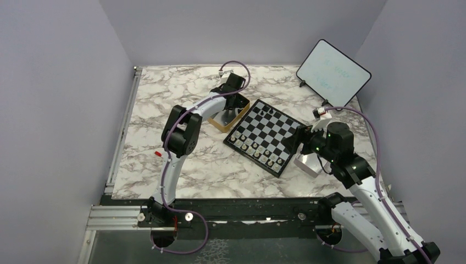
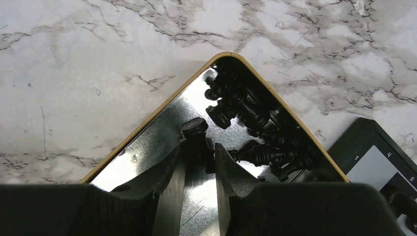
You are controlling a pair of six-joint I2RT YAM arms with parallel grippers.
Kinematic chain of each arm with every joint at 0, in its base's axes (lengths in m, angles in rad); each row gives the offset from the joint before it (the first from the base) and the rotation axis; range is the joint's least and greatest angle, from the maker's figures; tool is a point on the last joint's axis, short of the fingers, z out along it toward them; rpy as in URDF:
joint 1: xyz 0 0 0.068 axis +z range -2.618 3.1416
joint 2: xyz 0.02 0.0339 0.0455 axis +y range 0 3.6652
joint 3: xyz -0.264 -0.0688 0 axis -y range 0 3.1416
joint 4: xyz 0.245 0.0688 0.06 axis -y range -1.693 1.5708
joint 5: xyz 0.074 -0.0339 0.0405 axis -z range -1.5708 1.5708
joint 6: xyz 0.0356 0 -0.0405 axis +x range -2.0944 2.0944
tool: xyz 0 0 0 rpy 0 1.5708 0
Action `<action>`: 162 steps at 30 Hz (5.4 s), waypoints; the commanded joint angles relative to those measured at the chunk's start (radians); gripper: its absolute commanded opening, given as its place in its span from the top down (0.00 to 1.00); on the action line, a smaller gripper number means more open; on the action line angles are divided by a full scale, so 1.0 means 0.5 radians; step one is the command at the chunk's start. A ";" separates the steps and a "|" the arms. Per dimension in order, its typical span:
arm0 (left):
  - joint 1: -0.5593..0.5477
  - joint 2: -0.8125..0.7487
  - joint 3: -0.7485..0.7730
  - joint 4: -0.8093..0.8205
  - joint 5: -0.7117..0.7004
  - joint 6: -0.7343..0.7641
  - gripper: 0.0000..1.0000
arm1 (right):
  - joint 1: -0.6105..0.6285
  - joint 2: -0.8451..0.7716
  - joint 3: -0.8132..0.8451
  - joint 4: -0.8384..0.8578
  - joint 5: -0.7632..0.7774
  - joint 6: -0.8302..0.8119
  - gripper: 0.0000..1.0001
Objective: Set up the chess pieces on the board
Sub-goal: Pick up the chess piece from the storage box, then place the chess piece on the chessboard.
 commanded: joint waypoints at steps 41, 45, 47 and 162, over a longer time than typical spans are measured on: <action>-0.004 -0.594 -0.262 -0.129 0.385 0.442 0.94 | -0.003 -0.026 0.028 0.051 0.066 0.092 0.21; -0.004 -0.770 -0.364 -0.177 0.652 0.487 0.94 | -0.003 0.025 0.035 0.234 0.058 0.013 0.21; -0.004 -0.848 -0.419 -0.206 0.792 0.513 0.94 | 0.000 0.071 0.030 0.384 0.030 -0.056 0.23; -0.142 -1.701 -1.268 0.410 1.911 -0.072 0.54 | 0.592 0.830 -0.376 2.222 -0.063 -0.761 0.88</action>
